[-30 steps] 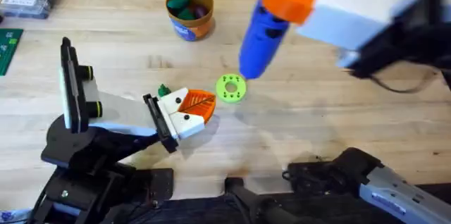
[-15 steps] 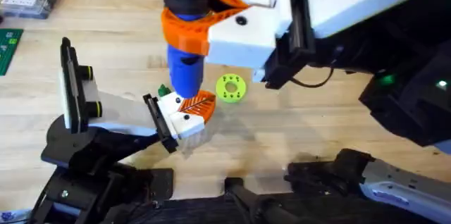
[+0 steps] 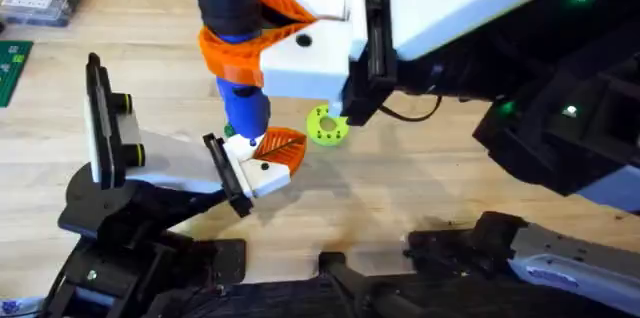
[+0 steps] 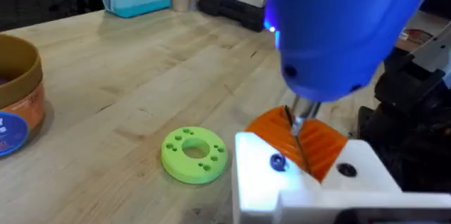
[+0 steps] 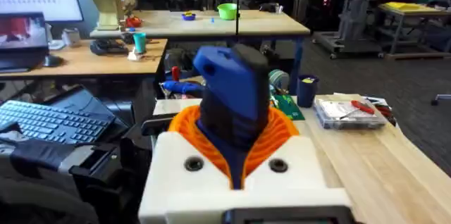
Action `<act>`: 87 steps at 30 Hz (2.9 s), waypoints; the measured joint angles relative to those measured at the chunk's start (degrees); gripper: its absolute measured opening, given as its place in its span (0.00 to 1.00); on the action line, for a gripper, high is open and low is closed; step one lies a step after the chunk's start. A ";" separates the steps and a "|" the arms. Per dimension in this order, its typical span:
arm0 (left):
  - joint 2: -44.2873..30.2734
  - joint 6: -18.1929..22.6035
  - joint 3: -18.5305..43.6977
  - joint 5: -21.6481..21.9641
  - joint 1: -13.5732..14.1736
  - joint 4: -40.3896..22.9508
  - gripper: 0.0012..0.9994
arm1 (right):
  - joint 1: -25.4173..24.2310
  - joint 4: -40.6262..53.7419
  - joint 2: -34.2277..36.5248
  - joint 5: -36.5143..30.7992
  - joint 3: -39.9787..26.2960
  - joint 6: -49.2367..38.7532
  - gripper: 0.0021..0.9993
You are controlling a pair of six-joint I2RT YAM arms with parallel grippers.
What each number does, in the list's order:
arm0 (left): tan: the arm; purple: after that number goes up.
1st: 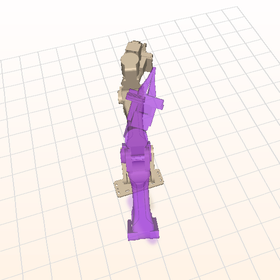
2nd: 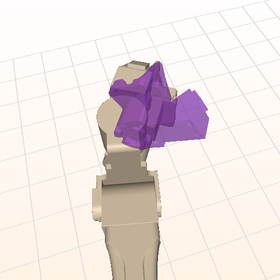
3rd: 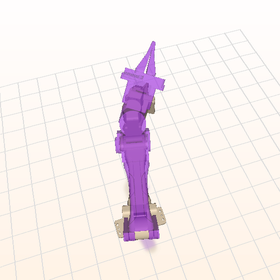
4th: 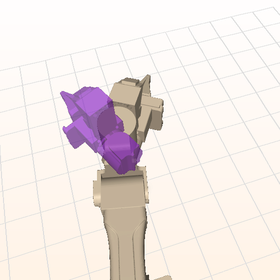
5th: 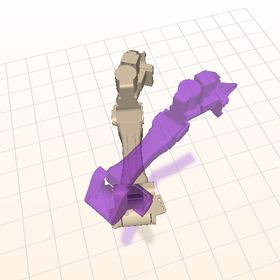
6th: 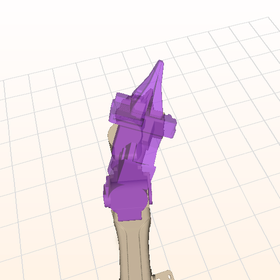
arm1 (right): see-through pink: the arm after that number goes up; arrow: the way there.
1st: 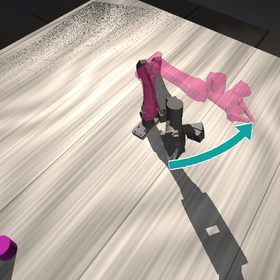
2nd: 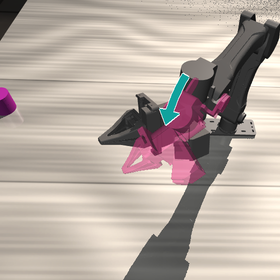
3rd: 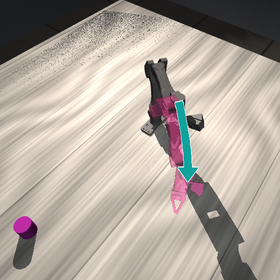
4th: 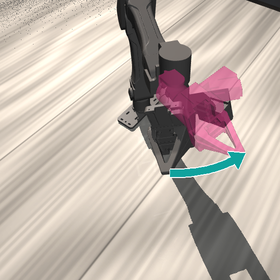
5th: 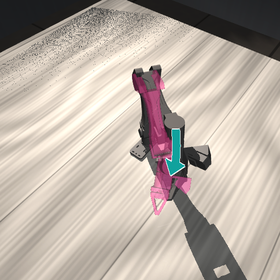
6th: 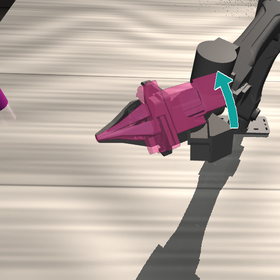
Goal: Pick up the gripper from the table and insert it into the empty holder that is missing its gripper. Then pick up a screw, insert it into the mounting hole, and use the screwdriver to tighten it. Finally, clean up the table by picking up the vegetable and placing it into the bucket.
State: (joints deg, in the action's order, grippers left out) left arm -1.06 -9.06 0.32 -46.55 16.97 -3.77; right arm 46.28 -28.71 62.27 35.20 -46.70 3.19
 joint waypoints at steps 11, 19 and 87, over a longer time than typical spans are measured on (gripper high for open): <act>0.00 0.00 0.00 0.00 0.00 0.02 0.02 | 0.05 -0.08 1.35 0.00 0.00 -0.67 0.03; 0.00 0.00 0.00 -0.02 0.00 0.01 0.02 | 0.07 -0.08 2.35 0.00 0.00 -0.67 0.03; 0.00 0.00 0.00 -0.14 0.00 -0.02 0.02 | -0.33 -0.42 3.26 -0.39 0.00 2.78 0.03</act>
State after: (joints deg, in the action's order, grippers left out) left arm -1.06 -9.06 0.32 -46.69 16.97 -3.79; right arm 45.95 -29.13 65.54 34.81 -46.70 5.98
